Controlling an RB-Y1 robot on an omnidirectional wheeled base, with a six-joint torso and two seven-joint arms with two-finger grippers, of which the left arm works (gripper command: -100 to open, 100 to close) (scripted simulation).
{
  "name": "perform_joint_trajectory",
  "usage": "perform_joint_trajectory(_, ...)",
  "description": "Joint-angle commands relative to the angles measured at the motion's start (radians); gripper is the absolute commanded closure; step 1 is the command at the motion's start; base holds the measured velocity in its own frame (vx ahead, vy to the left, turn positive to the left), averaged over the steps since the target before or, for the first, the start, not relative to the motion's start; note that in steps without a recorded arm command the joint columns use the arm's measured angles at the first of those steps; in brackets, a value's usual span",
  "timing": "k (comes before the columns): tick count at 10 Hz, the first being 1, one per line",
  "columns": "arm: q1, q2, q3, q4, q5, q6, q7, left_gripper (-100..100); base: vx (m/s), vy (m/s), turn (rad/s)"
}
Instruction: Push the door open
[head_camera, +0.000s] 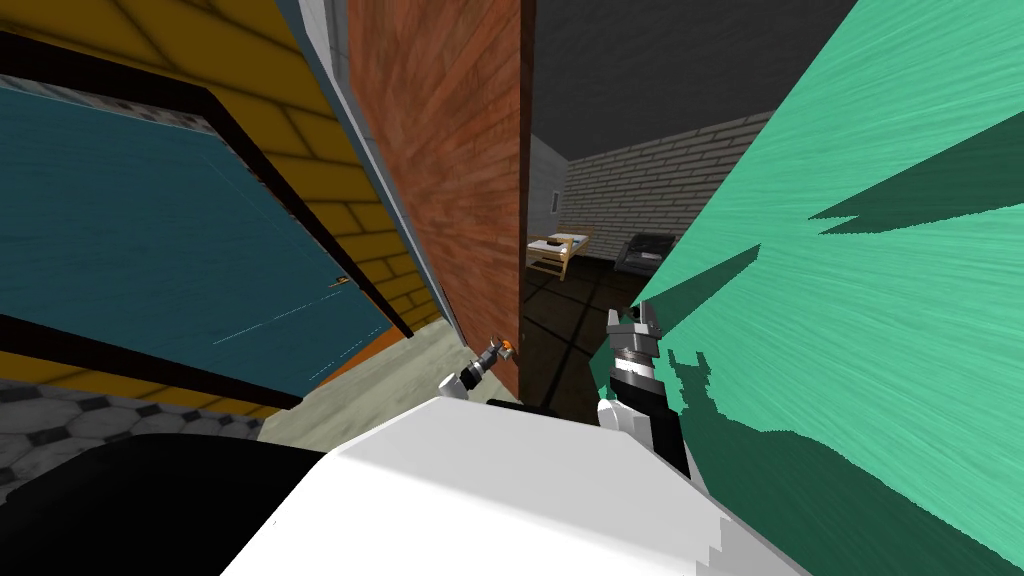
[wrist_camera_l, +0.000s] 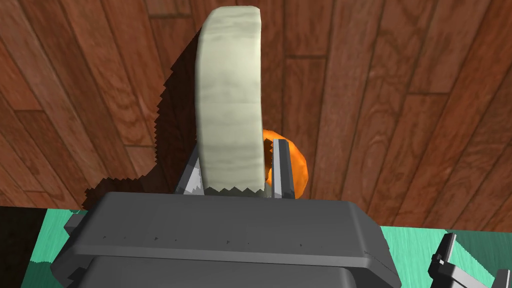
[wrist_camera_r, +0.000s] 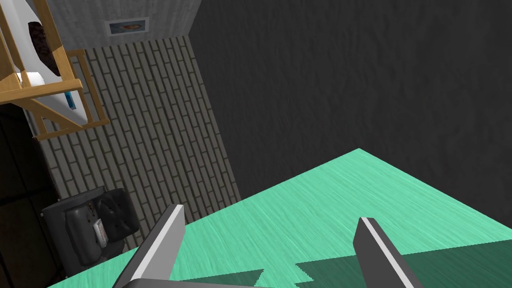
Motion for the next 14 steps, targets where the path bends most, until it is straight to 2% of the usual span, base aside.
perform_joint_trajectory(1,-0.004,0.008,-0.009,0.009,-0.04,-0.042,-0.013,100,0.048,-0.022,0.009)
perform_joint_trajectory(3,-0.011,0.016,-0.019,0.02,-0.095,-0.096,-0.034,100,0.051,-0.033,0.004)
perform_joint_trajectory(4,-0.011,0.016,-0.019,0.02,-0.095,-0.096,-0.034,100,0.031,-0.021,0.001)
perform_joint_trajectory(5,-0.016,0.02,-0.026,0.028,-0.133,-0.133,-0.048,100,0.04,-0.024,0.002)
perform_joint_trajectory(6,-0.016,0.02,-0.026,0.028,-0.133,-0.133,-0.048,100,0.036,-0.017,0.004)
perform_joint_trajectory(7,-0.021,0.025,-0.033,0.036,-0.171,-0.17,-0.062,100,0.049,-0.014,-0.004)
perform_joint_trajectory(9,-0.021,0.025,-0.033,0.036,-0.171,-0.17,-0.062,100,0.022,-0.016,-0.002)
perform_joint_trajectory(10,-0.026,0.03,-0.041,0.044,-0.214,-0.213,-0.078,100,0.036,-0.021,0.001)
perform_joint_trajectory(12,-0.026,0.03,-0.041,0.04,-0.215,-0.213,-0.078,100,0.018,-0.015,0.006)
perform_joint_trajectory(13,-0.032,0.035,-0.05,0.054,-0.25,-0.253,-0.096,100,0.032,-0.02,0.0)
perform_joint_trajectory(14,-0.032,0.035,-0.05,0.054,-0.261,-0.259,-0.096,100,0.038,-0.023,0.004)
